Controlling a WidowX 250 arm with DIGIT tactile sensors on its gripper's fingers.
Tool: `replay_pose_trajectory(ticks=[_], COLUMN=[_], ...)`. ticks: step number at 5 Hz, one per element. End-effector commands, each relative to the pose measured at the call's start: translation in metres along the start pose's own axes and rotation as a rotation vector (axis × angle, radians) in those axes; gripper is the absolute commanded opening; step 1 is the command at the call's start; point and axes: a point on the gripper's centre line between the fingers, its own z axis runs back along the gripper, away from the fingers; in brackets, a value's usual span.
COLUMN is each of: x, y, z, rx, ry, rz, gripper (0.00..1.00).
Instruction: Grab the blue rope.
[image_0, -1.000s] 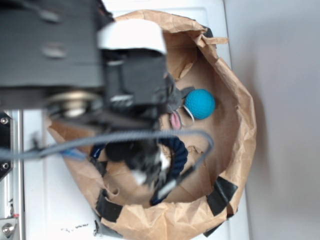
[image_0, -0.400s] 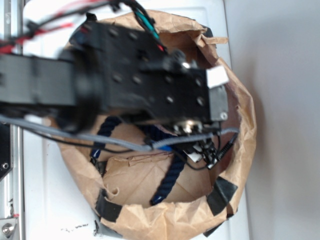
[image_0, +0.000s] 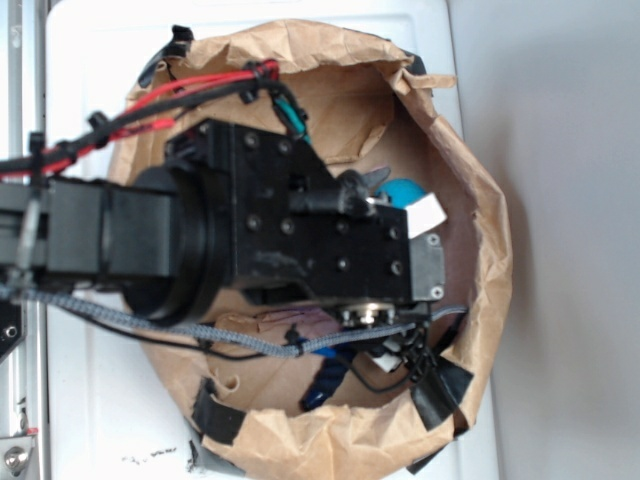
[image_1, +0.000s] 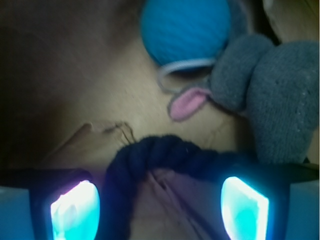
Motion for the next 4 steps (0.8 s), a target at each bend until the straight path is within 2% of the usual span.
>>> replay_pose_trajectory(ticks=[1,3,4], x=[-0.010,-0.027,-0.029], y=[-0.004,-0.005,0.001], z=[-0.002,-0.036,-0.041], rx=[-0.083,-0.076,-0.051], ry=[-0.036,-0.099,-0.094], rz=[0.020,-0.004,-0.012], gripper=[1.00,1.00,1.00])
